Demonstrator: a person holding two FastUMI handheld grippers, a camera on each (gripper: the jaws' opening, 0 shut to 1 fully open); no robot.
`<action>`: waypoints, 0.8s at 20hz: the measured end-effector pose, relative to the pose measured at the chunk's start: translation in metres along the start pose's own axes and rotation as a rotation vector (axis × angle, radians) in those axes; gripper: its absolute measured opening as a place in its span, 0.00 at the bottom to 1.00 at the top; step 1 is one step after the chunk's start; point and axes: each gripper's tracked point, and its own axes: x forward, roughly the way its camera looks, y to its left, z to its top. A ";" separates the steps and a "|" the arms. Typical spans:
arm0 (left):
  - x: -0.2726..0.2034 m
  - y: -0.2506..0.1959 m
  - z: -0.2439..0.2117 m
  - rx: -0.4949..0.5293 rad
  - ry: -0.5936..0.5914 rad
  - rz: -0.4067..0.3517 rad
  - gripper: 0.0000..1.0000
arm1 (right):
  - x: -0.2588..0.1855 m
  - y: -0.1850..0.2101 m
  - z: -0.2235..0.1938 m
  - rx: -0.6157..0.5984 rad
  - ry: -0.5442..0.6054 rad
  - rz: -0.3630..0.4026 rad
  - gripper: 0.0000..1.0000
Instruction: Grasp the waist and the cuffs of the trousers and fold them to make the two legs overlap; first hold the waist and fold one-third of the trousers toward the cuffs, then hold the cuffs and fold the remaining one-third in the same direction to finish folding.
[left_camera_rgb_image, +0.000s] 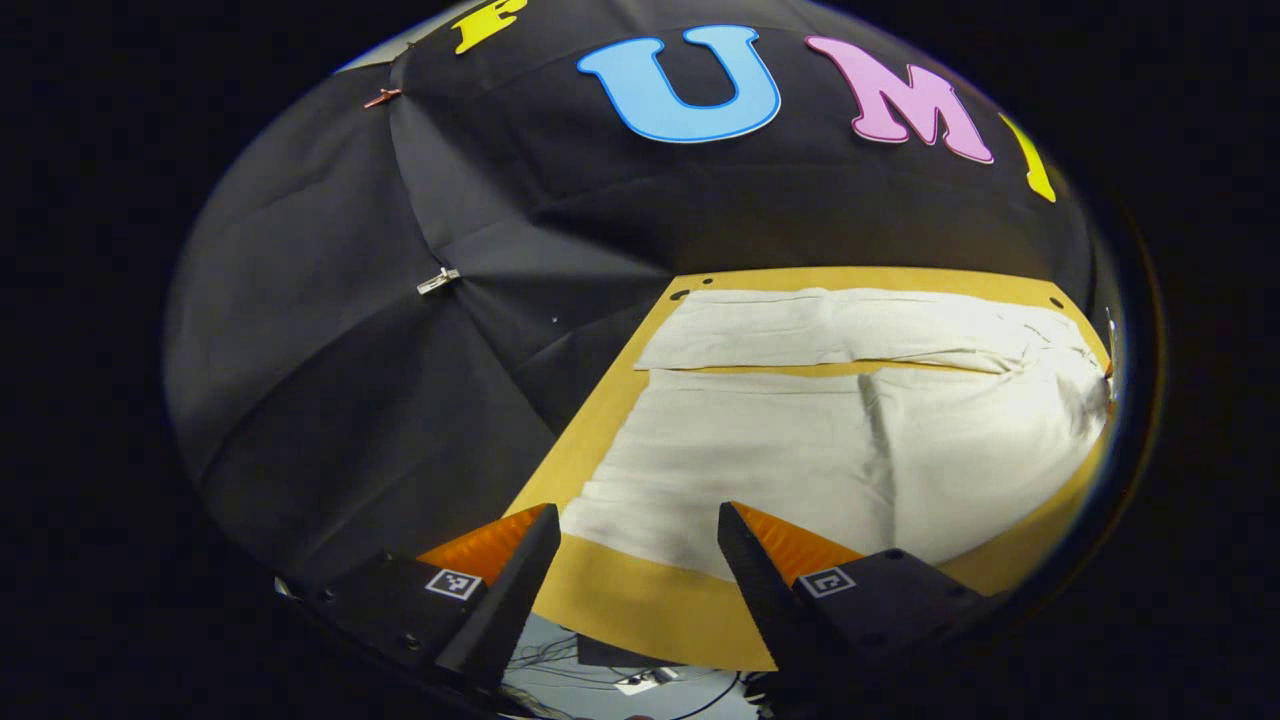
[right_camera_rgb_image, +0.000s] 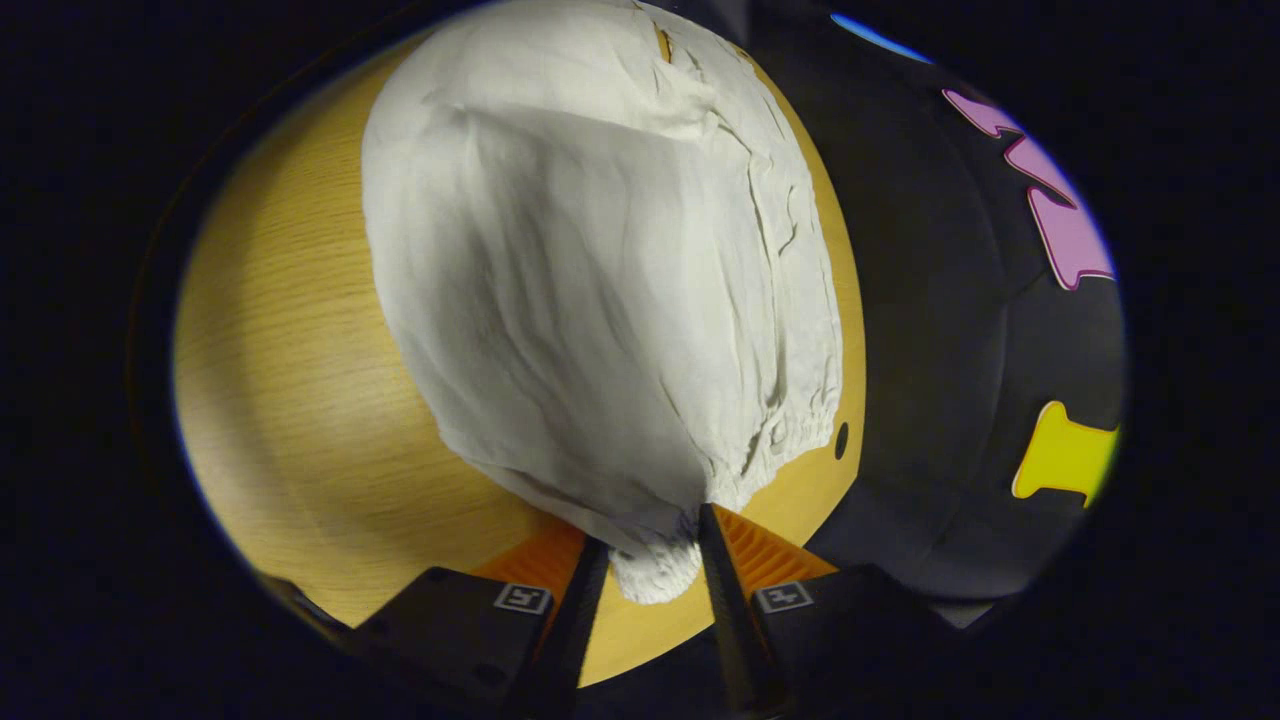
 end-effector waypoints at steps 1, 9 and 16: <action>0.002 0.007 -0.001 0.015 0.005 0.004 0.99 | 0.002 0.001 0.002 -0.009 0.009 0.010 0.46; 0.029 0.037 -0.013 0.457 0.014 -0.085 0.96 | 0.002 0.002 0.008 0.001 0.061 0.059 0.08; 0.075 0.058 -0.053 0.830 0.100 -0.176 0.96 | 0.001 0.002 0.010 -0.107 0.064 0.069 0.05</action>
